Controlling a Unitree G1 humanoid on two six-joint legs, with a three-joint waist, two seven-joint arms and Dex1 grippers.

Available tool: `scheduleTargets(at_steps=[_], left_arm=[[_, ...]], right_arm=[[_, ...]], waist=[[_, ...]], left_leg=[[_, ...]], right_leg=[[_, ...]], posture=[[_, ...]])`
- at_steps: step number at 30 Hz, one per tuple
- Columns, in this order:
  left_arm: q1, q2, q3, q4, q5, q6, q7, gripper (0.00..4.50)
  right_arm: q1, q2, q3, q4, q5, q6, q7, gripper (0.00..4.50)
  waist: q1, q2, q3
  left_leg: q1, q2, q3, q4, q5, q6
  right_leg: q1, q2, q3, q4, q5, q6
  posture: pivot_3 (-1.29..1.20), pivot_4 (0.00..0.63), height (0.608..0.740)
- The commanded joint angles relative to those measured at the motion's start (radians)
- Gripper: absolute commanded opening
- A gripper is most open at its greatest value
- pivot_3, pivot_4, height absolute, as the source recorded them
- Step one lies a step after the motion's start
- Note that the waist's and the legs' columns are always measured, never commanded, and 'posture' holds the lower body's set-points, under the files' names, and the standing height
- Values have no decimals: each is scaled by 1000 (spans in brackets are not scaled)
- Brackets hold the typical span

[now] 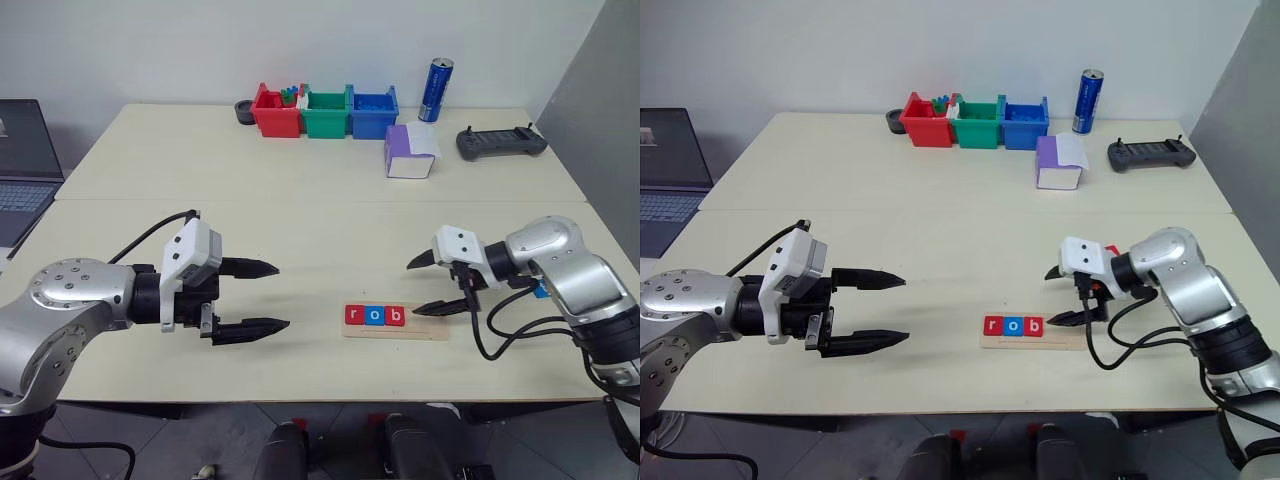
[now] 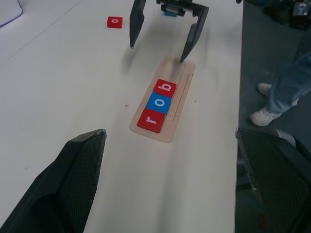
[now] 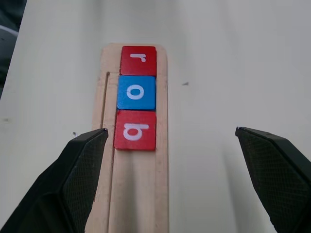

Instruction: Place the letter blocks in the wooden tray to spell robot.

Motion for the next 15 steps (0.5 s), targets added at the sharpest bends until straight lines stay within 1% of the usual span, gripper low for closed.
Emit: scheduleTargets(at_steps=[1, 2, 3, 4, 11, 12, 15], left_arm=[[-9, 10, 29, -15, -8, -15, -4, 4500], [-11, 9, 27, -13, -7, -16, -5, 4500], [-13, 9, 24, -12, -6, -17, -6, 4500], [-14, 9, 23, -11, -5, -18, -7, 4500], [-24, 10, 14, -6, -1, -20, -12, 4500], [-24, 11, 16, -6, -2, -19, -13, 4500], [-18, 15, 24, -9, -3, -16, -12, 4500]], right_arm=[[49, -36, -37, -56, 40, 32, 10, 3629], [63, -38, -39, -70, 46, 38, 8, 3343], [74, -39, -41, -80, 50, 42, 5, 2921], [80, -38, -42, -86, 51, 45, 1, 2614], [98, 28, 10, -58, -4, 29, -89, 129], [103, 31, 14, -57, -9, 25, -94, 58], [118, 26, 27, -63, -13, 17, -93, 58]], waist=[[0, 0, 0], [0, 0, 0], [0, 0, 0], [-2, 0, 0], [-2, 0, 0], [-1, 0, 0], [0, 0, 0]], left_leg=[[0, 0, 0, 0, 0, 0], [0, 0, 0, 0, 0, 0], [0, 0, 0, 0, 0, 0], [0, 0, 0, 0, 0, 0], [0, 0, 0, 0, 0, 0], [0, 0, 0, 0, 0, 0], [-1, 0, 0, 0, 0, 0]], right_leg=[[0, 0, 0, 0, 0, 0], [0, 0, 0, 0, 0, 0], [0, 0, 0, 0, 0, 0], [0, 0, 0, 0, 0, 0], [0, 0, 0, 1, 0, 1], [0, 0, 0, 1, 0, 1], [0, 0, 0, 0, 0, 0]], posture=[[0, 150, 740], [0, 150, 740], [0, 150, 740], [0, 150, 740], [0, 150, 740], [0, 150, 740], [0, 150, 740]])
